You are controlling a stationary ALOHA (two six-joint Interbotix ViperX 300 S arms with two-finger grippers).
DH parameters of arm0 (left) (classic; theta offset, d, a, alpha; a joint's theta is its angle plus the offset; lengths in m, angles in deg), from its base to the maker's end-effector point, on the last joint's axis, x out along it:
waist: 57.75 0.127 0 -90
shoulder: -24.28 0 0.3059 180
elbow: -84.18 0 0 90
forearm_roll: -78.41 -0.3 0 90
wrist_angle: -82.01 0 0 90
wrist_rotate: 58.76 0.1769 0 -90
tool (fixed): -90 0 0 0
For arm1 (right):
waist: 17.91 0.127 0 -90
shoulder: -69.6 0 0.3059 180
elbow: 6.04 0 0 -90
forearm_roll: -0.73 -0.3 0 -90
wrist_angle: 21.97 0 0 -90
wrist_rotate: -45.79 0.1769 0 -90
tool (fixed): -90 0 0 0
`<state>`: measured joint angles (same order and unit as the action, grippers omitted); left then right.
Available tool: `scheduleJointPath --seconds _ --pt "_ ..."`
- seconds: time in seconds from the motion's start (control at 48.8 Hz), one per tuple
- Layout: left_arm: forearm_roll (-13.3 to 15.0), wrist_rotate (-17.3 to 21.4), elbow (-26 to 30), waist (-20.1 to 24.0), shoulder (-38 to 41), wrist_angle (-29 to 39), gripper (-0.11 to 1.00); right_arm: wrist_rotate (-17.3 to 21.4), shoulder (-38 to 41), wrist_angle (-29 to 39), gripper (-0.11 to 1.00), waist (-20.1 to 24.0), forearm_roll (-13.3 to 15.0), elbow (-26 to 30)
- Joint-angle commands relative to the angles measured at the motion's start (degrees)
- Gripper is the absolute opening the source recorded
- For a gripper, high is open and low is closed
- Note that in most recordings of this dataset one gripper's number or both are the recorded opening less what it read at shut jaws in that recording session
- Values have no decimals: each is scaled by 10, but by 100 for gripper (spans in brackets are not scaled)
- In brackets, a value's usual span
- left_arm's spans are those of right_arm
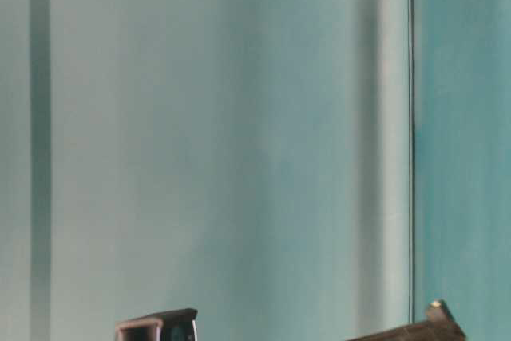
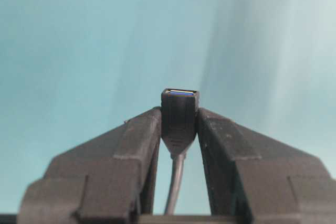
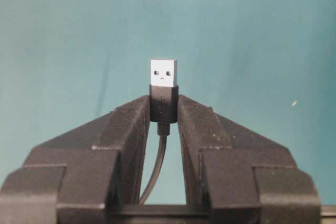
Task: Insert the USB using both arms.
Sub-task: 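Lift both held connectors and rotate them to face each other midair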
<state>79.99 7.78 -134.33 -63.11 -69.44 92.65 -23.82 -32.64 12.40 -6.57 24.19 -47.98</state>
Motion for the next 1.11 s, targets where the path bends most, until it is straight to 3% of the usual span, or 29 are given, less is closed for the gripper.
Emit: scheduleJointPath --seconds 0.0,0.143,0.266,0.451,0.533,0.738,0.82,0.86,0.963,1.086 --pt "3 -45 17 -19 -11 -21 22 14 -6 0 20 13 30 20" --pt "11 -103 16 -49 -11 -69 22 71 -6 18 20 40 111 24" --pt "24 -175 4 -62 -12 -126 22 167 -6 47 20 78 216 19" --pt "21 -330 -50 -77 -12 -279 22 318 -4 83 20 138 360 -7" --pt "-5 -432 -83 -81 -10 -382 22 359 1 102 20 162 403 -18" --pt "-144 -705 -112 -77 42 -526 22 354 45 153 20 189 480 -12" --pt "-192 -787 -110 -70 79 -593 22 347 70 161 20 191 506 -1" --pt "-203 -804 -107 -64 98 -637 22 345 81 161 20 192 517 5" --pt "-208 -807 -91 -44 145 -749 22 344 98 163 20 199 540 25" --pt "-235 -809 -62 -18 182 -793 22 340 104 176 20 221 552 48"
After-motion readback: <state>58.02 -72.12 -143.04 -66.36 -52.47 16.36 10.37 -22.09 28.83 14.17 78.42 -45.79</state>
